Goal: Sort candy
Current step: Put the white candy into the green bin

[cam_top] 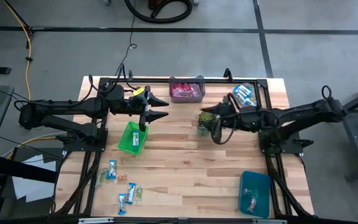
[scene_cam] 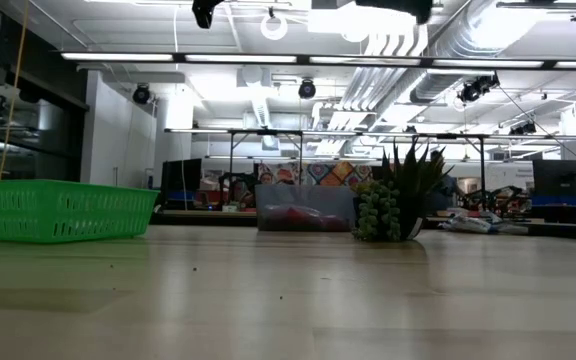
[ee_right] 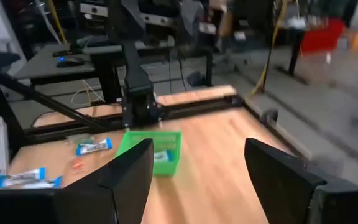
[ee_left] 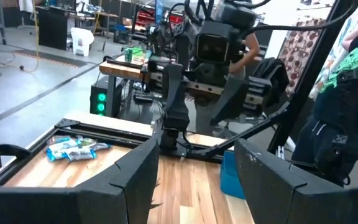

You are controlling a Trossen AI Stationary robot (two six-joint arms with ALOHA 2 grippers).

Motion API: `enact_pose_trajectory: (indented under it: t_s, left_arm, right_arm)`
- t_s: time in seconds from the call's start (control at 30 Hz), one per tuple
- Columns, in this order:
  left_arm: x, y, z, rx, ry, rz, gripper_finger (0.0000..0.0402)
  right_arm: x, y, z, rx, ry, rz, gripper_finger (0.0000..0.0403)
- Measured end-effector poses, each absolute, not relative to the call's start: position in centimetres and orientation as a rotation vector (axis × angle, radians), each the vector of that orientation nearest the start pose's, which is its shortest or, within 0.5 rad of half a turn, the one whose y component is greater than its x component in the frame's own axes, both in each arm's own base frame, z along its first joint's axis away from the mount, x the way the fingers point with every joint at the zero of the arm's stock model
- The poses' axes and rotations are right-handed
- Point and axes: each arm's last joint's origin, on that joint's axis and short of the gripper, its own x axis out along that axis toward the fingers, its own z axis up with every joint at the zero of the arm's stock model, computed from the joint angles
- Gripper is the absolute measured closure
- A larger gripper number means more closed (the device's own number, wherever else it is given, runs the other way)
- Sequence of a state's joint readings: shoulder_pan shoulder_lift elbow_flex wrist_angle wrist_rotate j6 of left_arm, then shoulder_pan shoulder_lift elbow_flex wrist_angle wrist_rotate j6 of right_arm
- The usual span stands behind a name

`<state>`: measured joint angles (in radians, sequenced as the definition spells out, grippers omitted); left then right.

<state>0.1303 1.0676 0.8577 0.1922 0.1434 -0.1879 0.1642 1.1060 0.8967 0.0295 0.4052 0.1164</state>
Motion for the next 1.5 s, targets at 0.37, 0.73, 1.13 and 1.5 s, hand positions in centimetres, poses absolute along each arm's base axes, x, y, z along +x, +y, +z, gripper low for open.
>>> enact_pose_trajectory:
  t_s: [0.37,0.73,1.13,1.5]
  left_arm:
    - [24.0,2.7,34.0,-0.184,0.025,-0.010,0.0204]
    - [24.0,2.8,33.9,-0.155,0.032,0.013,0.0204]
    - [23.9,1.2,33.1,-0.326,0.205,-0.081,0.0204]
    - [17.5,-10.0,26.2,-1.005,1.242,0.005,0.0204]
  right_arm:
    - [26.0,0.9,32.8,0.031,0.126,-0.192,0.0155]
    - [26.0,0.6,32.7,0.030,0.138,-0.204,0.0155]
    - [26.0,0.5,32.6,0.029,0.146,-0.206,0.0155]
    - [25.7,0.1,31.5,0.095,0.260,-0.235,0.0155]
